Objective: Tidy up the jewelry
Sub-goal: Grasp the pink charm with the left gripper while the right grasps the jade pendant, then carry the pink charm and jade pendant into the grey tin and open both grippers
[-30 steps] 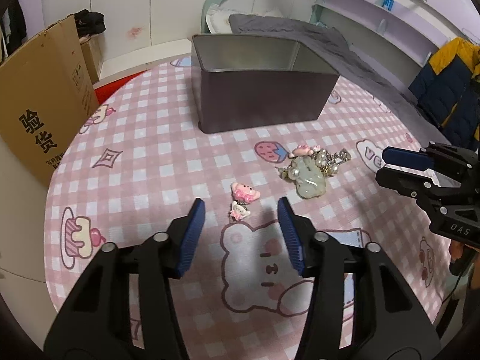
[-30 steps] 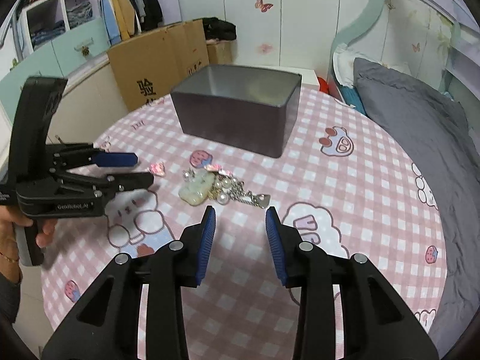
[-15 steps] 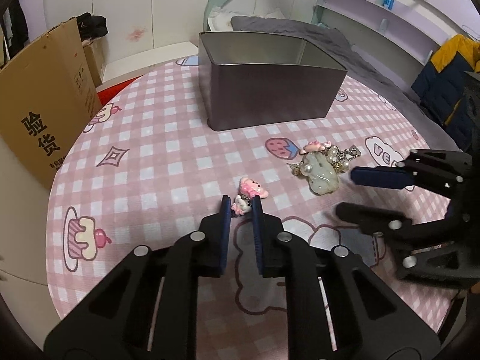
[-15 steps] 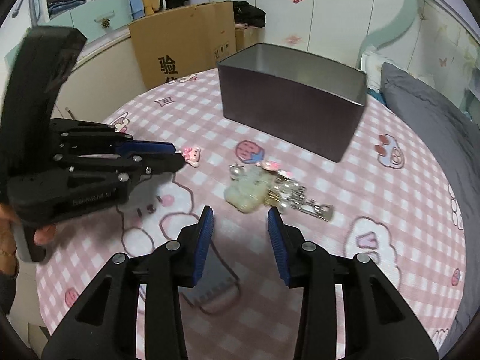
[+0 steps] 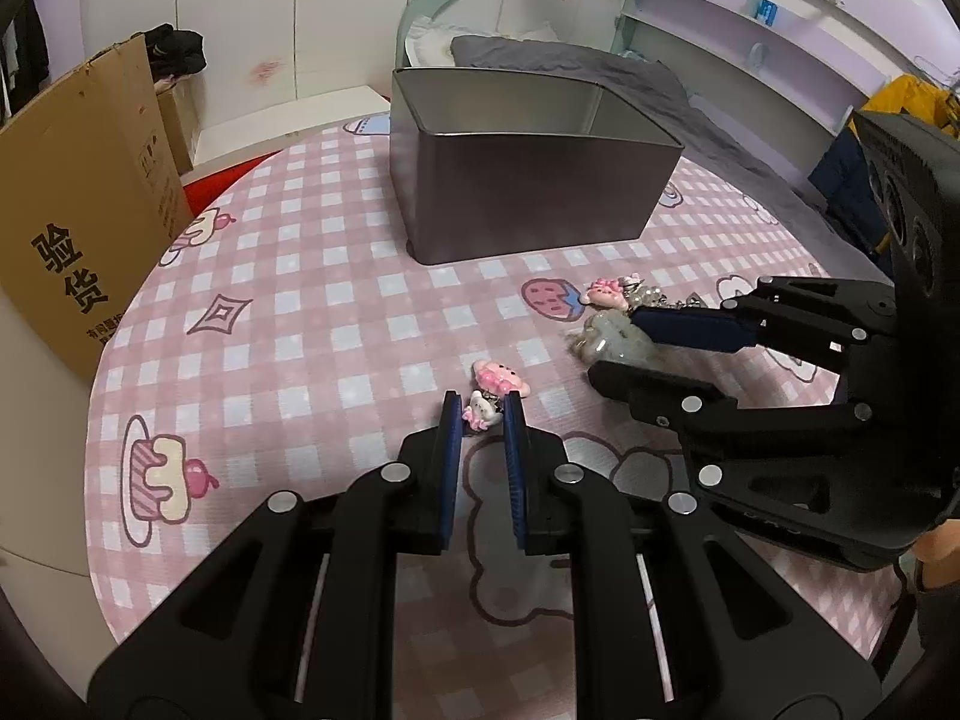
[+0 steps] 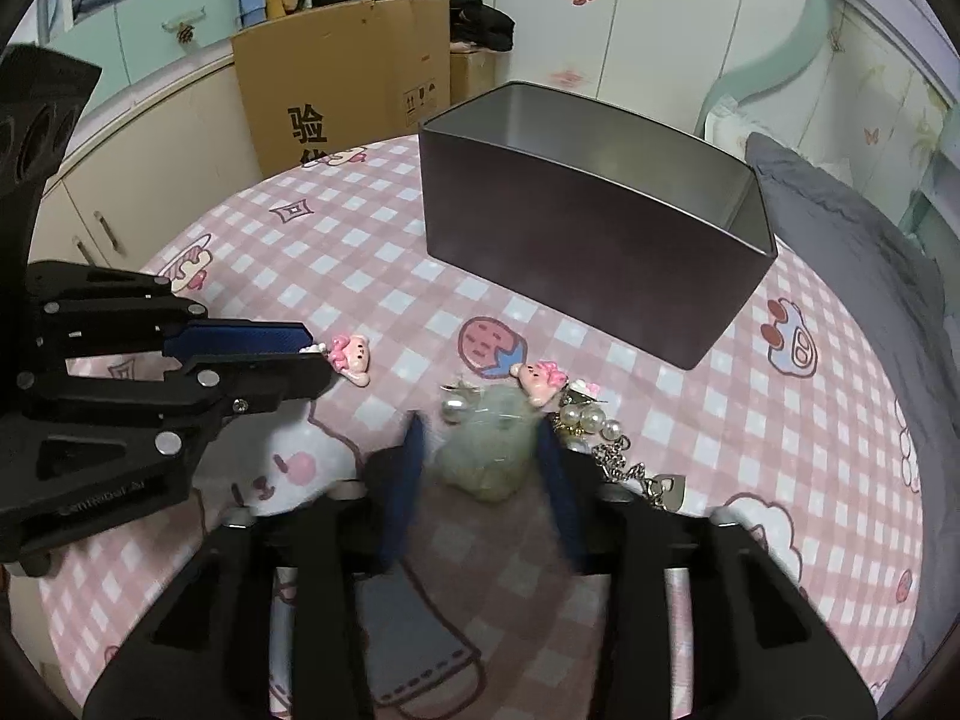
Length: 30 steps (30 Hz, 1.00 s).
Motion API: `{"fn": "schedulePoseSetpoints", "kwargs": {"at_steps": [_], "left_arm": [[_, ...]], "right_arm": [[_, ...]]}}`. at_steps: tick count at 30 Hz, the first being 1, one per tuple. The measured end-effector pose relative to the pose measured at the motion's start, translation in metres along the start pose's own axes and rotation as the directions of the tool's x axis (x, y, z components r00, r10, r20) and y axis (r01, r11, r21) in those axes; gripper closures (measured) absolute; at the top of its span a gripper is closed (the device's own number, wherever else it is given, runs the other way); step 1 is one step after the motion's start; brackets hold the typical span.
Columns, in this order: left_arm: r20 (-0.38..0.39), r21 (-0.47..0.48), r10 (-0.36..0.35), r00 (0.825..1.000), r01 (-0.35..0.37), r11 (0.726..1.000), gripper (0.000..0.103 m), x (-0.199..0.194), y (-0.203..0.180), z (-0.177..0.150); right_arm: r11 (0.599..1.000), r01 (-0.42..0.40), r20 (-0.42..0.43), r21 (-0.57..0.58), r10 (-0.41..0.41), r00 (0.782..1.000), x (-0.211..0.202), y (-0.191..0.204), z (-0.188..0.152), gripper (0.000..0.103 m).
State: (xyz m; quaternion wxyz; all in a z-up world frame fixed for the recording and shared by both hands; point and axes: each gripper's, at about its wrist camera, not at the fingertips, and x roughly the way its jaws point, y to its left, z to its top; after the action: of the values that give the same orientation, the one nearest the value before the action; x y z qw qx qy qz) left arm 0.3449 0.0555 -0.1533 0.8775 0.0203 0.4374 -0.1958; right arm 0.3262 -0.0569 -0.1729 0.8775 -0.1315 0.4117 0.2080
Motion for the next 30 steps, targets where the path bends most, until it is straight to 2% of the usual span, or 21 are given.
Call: {"fn": "schedulePoseSetpoints", "kwargs": {"at_steps": [8, 18, 21, 25, 30], "left_arm": [[0.02, -0.012, -0.06, 0.998, 0.06, 0.998, 0.089, -0.013, -0.004, 0.009], [0.071, -0.024, -0.13, 0.989, 0.132, 0.991, 0.089, -0.035, -0.012, 0.033], [0.096, -0.043, -0.168, 0.981, 0.173, 0.984, 0.089, -0.044, -0.012, 0.05], [0.119, -0.051, -0.172, 0.978, 0.179, 0.983, 0.089, -0.047, -0.016, 0.078], [0.101, -0.064, -0.161, 0.982, 0.168, 0.984, 0.089, -0.033, -0.018, 0.108]], "right_arm": [[0.999, -0.043, 0.007, 0.028, 0.043, 0.999, -0.019, -0.013, -0.006, 0.072], [0.991, -0.112, 0.1, 0.075, 0.105, 0.989, -0.071, -0.039, 0.005, 0.072], [0.986, -0.134, 0.125, 0.101, 0.121, 0.985, -0.077, -0.049, 0.012, 0.072], [0.98, -0.144, 0.145, 0.135, 0.124, 0.982, -0.078, -0.064, 0.028, 0.072], [0.976, -0.143, 0.161, 0.163, 0.117, 0.98, -0.072, -0.078, 0.049, 0.072]]}}
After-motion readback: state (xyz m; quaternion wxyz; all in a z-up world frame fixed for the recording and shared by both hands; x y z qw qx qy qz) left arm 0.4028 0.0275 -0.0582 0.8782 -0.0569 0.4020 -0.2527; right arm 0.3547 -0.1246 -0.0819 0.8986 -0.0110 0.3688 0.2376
